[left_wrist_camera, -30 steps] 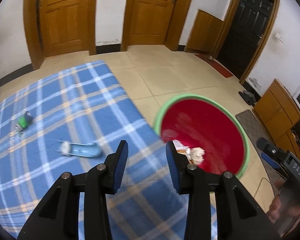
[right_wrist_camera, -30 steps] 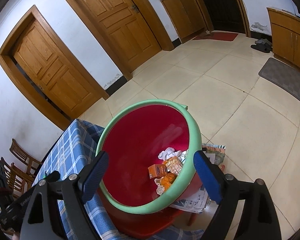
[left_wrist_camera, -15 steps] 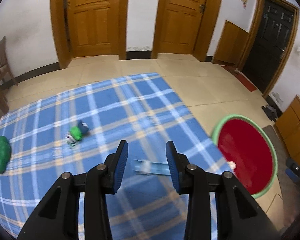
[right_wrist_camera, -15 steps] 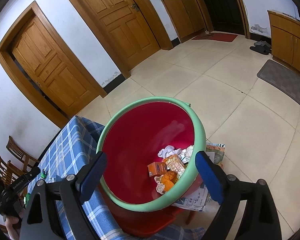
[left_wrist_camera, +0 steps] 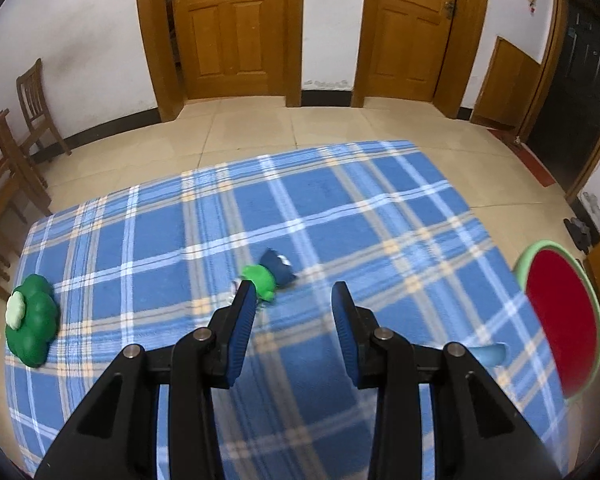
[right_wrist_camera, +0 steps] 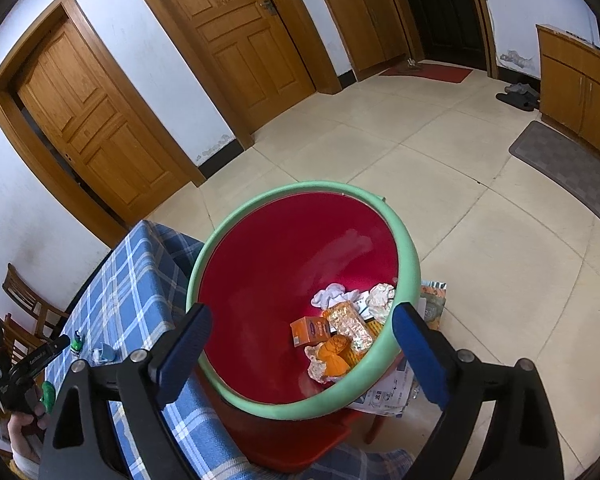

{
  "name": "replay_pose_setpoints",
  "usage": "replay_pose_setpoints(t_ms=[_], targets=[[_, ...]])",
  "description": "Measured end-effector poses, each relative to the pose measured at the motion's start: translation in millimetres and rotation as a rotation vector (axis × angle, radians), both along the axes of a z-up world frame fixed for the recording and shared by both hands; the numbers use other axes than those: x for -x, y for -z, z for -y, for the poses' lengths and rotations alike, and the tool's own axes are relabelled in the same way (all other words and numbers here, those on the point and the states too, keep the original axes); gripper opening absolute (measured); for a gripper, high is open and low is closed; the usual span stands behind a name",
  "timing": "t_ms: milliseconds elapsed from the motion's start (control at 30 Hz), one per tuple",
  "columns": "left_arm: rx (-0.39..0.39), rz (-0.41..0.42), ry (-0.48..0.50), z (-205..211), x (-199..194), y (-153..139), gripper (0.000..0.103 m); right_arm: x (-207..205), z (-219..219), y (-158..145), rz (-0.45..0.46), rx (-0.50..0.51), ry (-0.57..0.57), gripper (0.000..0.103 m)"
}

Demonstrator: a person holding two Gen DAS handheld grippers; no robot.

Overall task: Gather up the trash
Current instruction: 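Move both tools back over the table toward the green toy figure, then grasp the green-and-white toy figure with the left tool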

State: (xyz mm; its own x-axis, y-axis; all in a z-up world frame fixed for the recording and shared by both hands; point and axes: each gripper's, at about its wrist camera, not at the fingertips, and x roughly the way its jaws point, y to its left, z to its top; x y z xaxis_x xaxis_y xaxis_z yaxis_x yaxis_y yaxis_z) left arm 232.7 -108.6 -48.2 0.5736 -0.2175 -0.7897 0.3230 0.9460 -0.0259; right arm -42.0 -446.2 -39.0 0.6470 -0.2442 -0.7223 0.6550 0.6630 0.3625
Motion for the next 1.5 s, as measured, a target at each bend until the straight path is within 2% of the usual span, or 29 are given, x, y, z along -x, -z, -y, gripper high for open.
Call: replay_pose_setpoints(t_ms=[267,633,733,867,933,1067,1333,1500], targets=[[-0.023,-0.034,-0.001,-6,-22,18,0.039,-7,-3,6,-0.035,0.005,0.005,0.093],[-0.042,-0.026,-0.002,-8,-35,27,0.039,-13,-5,12,-0.062,0.006,-0.002,0.093],[-0.015,-0.062,-0.005,-11,-41,33,0.039,-14,-6,12,-0.065,0.006,-0.006,0.093],[0.019,-0.058,-0.024,-16,-44,34,0.039,-14,-6,12,-0.066,0.007,-0.005,0.093],[0.036,-0.057,-0.031,-19,-44,33,0.031,-14,-6,12,-0.065,0.007,-0.007,0.093],[0.070,-0.065,-0.039,-25,-39,32,0.031,-14,-8,10,-0.061,0.008,-0.014,0.093],[0.153,-0.069,-0.064,-43,-10,19,0.031,-21,-25,-4,-0.031,0.023,-0.064,0.093],[0.203,-0.040,-0.086,-58,16,7,0.031,-32,-44,-13,-0.009,0.031,-0.112,0.093]])
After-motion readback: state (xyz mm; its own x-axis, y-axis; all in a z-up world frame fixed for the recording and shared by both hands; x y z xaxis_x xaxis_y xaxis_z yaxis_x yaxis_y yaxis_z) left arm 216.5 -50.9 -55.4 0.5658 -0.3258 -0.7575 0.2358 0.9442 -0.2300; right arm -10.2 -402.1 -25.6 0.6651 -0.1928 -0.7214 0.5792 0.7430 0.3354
